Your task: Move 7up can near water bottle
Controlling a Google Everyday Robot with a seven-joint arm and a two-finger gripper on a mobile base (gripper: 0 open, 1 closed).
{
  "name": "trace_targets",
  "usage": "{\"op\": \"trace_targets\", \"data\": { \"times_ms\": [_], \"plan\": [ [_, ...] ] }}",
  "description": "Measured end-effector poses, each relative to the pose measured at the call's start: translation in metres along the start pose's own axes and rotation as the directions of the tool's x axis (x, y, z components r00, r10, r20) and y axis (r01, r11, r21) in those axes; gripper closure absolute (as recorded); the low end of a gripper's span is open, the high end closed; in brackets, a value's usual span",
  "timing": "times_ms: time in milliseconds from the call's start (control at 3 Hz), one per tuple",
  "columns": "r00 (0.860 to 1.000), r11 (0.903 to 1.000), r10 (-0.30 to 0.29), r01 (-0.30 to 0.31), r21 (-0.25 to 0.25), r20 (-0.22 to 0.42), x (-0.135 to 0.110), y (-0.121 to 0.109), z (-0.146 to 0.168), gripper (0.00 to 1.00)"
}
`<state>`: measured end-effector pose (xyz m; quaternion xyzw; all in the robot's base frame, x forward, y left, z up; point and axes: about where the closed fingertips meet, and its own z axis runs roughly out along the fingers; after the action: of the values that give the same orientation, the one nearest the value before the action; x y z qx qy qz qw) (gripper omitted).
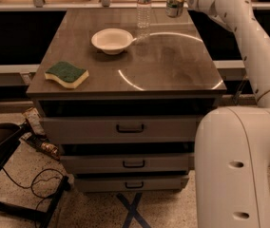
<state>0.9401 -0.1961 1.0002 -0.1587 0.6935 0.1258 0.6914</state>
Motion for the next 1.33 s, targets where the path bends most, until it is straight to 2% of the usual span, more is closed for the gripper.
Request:
{"op": "trace_targets", "data": {
  "times_ms": [667,1333],
  "plan": [
    [1.000,0.9999,-0.006,0.006,0.015,-0.002,0.033,0.001,0.012,1.00],
    [0.997,0.9977,-0.062,0.063,0.026,-0.039,0.062,0.003,0.018,1.00]
  ]
}}
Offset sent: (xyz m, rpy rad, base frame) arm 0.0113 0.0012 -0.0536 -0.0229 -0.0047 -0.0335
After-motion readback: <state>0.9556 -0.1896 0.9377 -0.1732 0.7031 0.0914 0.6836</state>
